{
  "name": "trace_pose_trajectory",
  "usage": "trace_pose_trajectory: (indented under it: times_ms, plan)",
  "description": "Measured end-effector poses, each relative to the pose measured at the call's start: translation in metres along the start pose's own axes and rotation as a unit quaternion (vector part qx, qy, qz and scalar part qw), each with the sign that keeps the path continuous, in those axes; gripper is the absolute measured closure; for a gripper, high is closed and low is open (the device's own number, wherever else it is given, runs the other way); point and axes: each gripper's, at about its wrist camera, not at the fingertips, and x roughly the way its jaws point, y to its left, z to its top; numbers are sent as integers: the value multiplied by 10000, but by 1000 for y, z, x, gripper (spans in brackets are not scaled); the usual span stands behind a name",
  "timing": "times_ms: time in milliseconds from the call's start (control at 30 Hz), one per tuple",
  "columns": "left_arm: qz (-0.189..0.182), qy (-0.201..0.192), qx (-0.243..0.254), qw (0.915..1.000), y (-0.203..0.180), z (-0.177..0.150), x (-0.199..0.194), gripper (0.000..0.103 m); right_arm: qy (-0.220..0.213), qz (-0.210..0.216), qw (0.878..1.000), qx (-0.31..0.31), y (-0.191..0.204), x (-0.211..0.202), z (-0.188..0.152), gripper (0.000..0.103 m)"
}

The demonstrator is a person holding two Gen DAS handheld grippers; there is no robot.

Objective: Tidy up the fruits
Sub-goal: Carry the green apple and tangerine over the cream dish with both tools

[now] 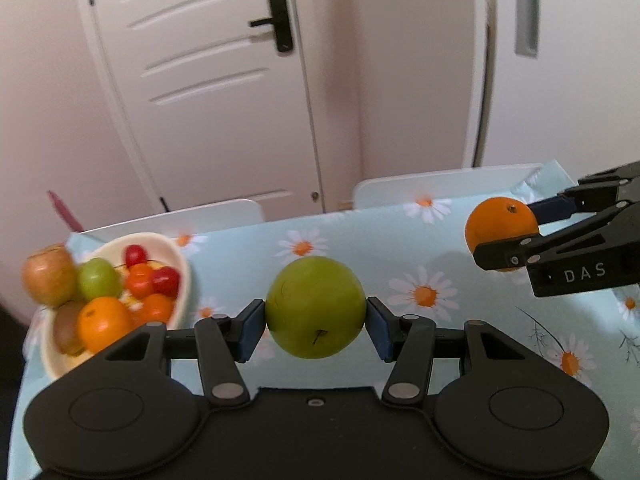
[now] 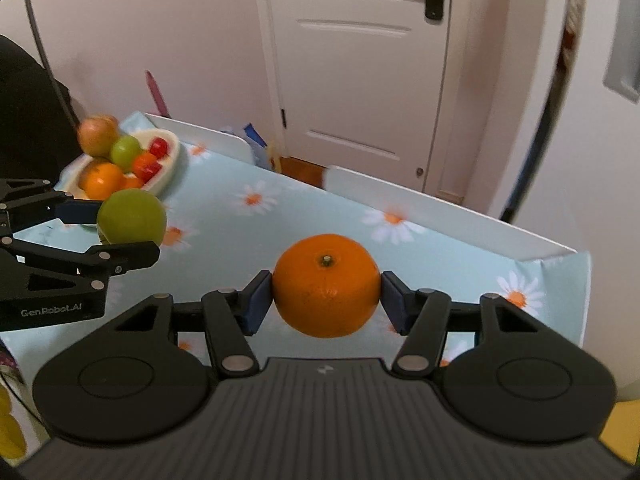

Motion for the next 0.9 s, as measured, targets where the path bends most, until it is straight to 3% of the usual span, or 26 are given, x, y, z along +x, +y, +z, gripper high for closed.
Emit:
trace_pose_trajectory:
  times_ms: [500, 900]
  plan:
    - [328, -240, -259, 9988, 99, -10, -53, 45, -180, 132, 9997, 44, 110, -10, 42, 30]
    - [446, -127, -186, 9988, 178, -35, -41, 45, -80, 150, 9998, 102, 189, 25, 55, 30]
